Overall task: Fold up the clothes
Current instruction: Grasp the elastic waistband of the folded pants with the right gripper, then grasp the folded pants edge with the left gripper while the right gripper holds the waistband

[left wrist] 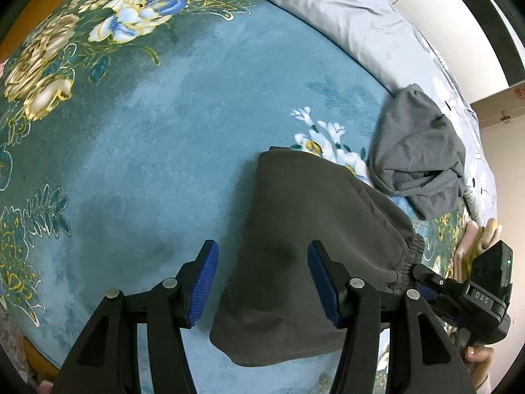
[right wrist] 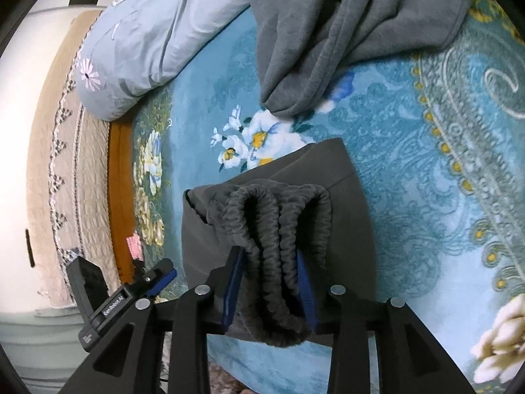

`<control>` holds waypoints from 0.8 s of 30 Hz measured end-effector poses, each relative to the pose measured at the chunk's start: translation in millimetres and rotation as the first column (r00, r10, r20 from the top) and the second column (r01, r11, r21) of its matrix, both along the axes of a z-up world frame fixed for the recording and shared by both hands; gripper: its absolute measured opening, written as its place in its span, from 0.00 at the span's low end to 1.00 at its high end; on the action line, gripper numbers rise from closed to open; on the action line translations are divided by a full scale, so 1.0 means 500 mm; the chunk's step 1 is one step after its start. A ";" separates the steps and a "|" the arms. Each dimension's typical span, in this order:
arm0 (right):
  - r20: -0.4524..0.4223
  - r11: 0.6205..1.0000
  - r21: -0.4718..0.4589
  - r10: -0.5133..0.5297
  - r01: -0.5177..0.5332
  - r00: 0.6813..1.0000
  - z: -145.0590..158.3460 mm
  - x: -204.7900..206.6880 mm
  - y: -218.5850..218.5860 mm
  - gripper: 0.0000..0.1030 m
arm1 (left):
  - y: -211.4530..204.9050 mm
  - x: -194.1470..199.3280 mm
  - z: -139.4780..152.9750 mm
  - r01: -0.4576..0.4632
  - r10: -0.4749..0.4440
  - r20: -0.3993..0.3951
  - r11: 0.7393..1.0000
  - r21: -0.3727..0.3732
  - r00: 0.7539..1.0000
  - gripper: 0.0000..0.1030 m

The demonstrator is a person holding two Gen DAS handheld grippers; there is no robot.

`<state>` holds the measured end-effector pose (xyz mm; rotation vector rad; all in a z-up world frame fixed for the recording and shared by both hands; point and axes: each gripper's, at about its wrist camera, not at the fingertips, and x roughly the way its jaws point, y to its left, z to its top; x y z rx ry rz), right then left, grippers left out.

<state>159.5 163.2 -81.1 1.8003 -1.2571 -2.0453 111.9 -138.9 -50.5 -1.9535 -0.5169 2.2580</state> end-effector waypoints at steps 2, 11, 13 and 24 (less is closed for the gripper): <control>0.002 1.000 0.028 0.006 -0.006 1.000 0.012 0.004 0.007 0.36 | -0.003 0.003 0.003 -0.004 0.004 0.000 1.000 0.004 1.000 0.56; -0.013 0.975 0.195 -0.109 0.110 0.994 0.080 -0.006 0.031 0.36 | 0.006 0.003 0.020 -0.006 0.006 0.002 0.999 0.042 1.000 0.56; -0.064 0.976 0.195 -0.083 0.094 0.994 0.105 -0.021 0.008 0.36 | 0.020 -0.003 0.033 0.014 -0.013 -0.017 0.998 0.061 1.000 0.56; -0.051 0.933 0.298 0.227 -0.202 0.973 0.092 -0.052 -0.123 0.19 | 0.106 0.010 0.028 0.201 -0.198 -0.039 0.975 0.097 0.979 0.56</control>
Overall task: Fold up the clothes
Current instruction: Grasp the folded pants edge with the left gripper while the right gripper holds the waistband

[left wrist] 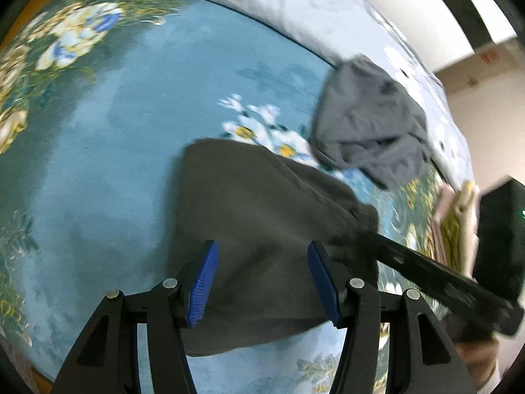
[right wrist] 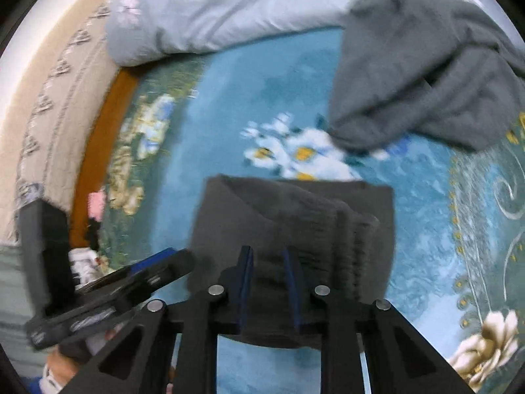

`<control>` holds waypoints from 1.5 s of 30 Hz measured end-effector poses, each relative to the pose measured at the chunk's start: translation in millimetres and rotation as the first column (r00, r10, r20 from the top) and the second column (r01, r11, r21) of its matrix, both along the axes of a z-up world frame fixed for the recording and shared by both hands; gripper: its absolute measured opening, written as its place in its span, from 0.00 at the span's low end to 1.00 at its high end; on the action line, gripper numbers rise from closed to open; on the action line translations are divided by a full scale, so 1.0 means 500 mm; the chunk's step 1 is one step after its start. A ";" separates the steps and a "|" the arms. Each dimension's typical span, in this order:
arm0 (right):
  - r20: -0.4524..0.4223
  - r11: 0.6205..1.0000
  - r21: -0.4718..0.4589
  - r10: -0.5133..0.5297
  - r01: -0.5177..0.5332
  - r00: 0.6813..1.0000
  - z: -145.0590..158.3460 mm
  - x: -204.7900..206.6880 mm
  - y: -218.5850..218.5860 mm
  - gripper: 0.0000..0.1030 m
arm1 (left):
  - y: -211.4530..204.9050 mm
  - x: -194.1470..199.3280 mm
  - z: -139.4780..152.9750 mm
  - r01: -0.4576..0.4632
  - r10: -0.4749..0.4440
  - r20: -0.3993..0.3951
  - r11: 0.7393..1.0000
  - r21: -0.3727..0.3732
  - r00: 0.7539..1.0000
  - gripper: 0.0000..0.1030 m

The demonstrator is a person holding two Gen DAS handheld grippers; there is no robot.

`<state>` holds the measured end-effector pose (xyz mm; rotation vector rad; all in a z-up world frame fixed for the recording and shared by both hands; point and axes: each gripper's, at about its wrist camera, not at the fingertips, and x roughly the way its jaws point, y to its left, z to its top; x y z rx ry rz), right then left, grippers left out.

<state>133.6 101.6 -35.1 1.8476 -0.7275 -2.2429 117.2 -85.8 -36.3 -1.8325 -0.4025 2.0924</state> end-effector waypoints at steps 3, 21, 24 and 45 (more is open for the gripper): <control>0.041 1.000 0.012 -0.023 0.022 0.999 -0.033 0.008 0.017 0.10 | 0.015 0.012 -0.028 0.036 -0.037 0.035 0.999 0.017 0.999 0.55; 0.135 0.998 0.011 -0.061 0.060 0.989 -0.130 0.000 0.041 0.00 | 0.033 -0.015 -0.110 0.083 -0.084 0.084 0.996 0.018 0.993 0.56; 0.094 0.999 0.014 -0.047 0.046 0.994 -0.095 0.014 0.028 0.04 | 0.033 -0.014 -0.111 0.086 -0.087 0.082 0.996 0.016 0.993 0.56; 0.157 0.998 0.064 0.001 -0.011 0.988 -0.144 0.087 -0.012 0.00 | 0.045 -0.002 -0.113 0.085 -0.086 0.073 0.996 0.020 0.994 0.56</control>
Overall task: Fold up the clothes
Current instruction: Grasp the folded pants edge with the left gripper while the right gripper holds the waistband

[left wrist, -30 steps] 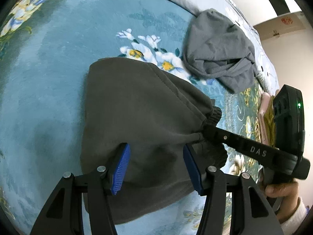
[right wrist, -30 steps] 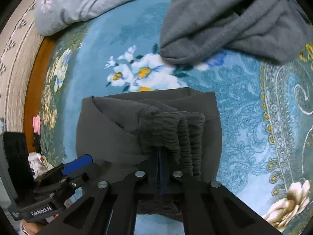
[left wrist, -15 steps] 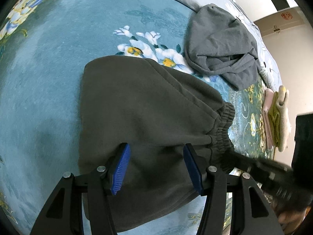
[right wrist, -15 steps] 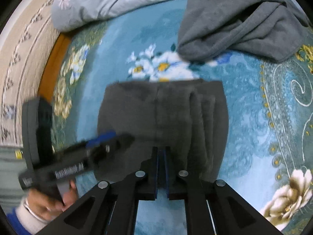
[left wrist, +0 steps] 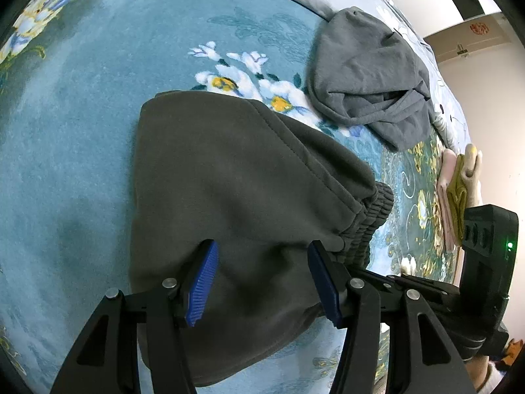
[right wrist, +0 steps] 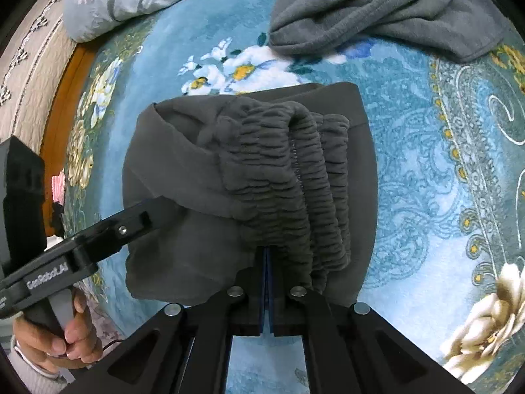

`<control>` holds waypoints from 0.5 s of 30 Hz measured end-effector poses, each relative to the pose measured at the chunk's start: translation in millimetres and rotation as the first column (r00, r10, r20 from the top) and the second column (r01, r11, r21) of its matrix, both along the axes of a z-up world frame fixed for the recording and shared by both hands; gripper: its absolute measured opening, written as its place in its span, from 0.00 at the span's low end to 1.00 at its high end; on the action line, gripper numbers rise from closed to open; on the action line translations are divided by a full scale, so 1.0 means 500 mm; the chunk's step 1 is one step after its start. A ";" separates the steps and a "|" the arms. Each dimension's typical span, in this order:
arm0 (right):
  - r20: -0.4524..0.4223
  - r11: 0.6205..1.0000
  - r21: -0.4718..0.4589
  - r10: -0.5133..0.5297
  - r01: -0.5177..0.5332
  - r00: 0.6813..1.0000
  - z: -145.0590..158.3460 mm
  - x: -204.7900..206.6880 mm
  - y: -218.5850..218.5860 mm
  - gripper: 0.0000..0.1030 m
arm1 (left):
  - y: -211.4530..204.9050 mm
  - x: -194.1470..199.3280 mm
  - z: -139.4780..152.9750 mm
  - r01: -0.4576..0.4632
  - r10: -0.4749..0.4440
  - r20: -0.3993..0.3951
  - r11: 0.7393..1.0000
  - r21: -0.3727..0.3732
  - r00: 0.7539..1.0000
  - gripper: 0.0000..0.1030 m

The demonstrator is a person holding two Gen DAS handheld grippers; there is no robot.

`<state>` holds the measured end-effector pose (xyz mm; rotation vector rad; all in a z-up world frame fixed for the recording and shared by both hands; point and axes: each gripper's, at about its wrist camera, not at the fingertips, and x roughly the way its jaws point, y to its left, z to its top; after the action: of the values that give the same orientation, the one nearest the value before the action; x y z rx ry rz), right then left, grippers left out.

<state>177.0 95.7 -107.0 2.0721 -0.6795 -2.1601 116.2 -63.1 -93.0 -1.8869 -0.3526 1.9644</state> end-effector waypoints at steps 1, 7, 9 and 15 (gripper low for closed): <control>0.000 1.000 0.004 0.001 -0.001 1.000 0.000 -0.001 0.000 0.00 | 0.000 0.000 0.000 -0.002 0.002 0.002 1.000 0.001 1.000 0.56; -0.005 1.000 -0.008 -0.009 0.009 1.000 0.005 0.004 0.005 0.00 | -0.015 0.004 0.018 -0.033 0.033 0.019 0.999 0.034 0.999 0.54; -0.008 0.999 -0.026 -0.026 0.025 1.000 0.008 0.009 0.010 0.00 | -0.021 0.009 0.028 -0.023 0.022 0.010 0.999 0.032 1.000 0.54; 0.000 0.986 -0.135 -0.098 0.097 0.995 0.021 0.019 0.044 0.04 | -0.060 0.011 0.062 -0.012 0.011 -0.040 1.000 -0.012 0.999 0.54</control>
<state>186.3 117.8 -96.6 2.0022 -0.9180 -2.1036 121.7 -93.1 -61.9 -1.8543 -0.3417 2.0126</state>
